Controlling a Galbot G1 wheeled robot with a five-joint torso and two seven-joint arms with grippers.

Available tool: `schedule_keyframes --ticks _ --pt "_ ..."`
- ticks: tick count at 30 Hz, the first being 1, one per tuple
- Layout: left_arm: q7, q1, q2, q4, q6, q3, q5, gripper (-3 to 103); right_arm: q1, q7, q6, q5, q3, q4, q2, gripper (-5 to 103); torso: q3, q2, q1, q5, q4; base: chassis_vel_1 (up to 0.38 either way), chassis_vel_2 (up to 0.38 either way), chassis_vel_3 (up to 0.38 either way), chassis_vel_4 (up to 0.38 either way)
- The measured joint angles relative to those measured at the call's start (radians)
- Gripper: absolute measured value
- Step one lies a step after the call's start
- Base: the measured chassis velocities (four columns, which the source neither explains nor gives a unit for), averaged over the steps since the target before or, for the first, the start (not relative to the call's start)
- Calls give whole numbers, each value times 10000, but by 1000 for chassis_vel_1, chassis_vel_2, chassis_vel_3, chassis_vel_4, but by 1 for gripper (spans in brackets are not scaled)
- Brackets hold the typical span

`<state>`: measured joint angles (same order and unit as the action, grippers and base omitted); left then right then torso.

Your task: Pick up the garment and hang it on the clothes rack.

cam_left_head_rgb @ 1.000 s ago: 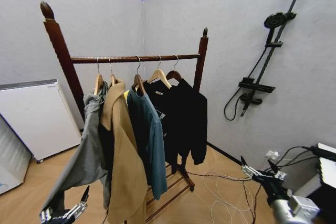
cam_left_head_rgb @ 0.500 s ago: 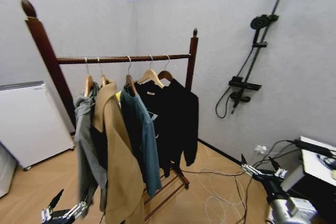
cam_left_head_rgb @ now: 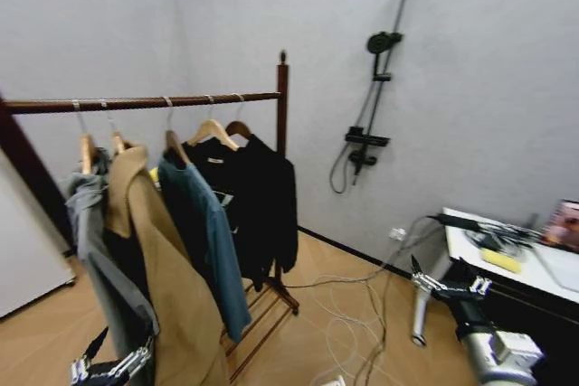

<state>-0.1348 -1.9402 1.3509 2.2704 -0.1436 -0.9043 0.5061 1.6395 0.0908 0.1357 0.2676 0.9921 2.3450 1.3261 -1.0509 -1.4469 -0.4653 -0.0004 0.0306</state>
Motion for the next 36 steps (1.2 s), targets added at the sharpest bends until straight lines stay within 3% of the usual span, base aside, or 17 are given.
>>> schedule_keyframes --ticks 27,36 --pt "-2 -1 0 1 0 0 0 100 73 -28 -9 -17 -398 388 -95 100 0 1 -1 1 2 -69 -183 -178 -64" --pt "-1 0 0 1 0 0 0 100 -104 14 171 -271 -766 390 -41 100 0 0 -2 4 -2 88 -130 -142 88"
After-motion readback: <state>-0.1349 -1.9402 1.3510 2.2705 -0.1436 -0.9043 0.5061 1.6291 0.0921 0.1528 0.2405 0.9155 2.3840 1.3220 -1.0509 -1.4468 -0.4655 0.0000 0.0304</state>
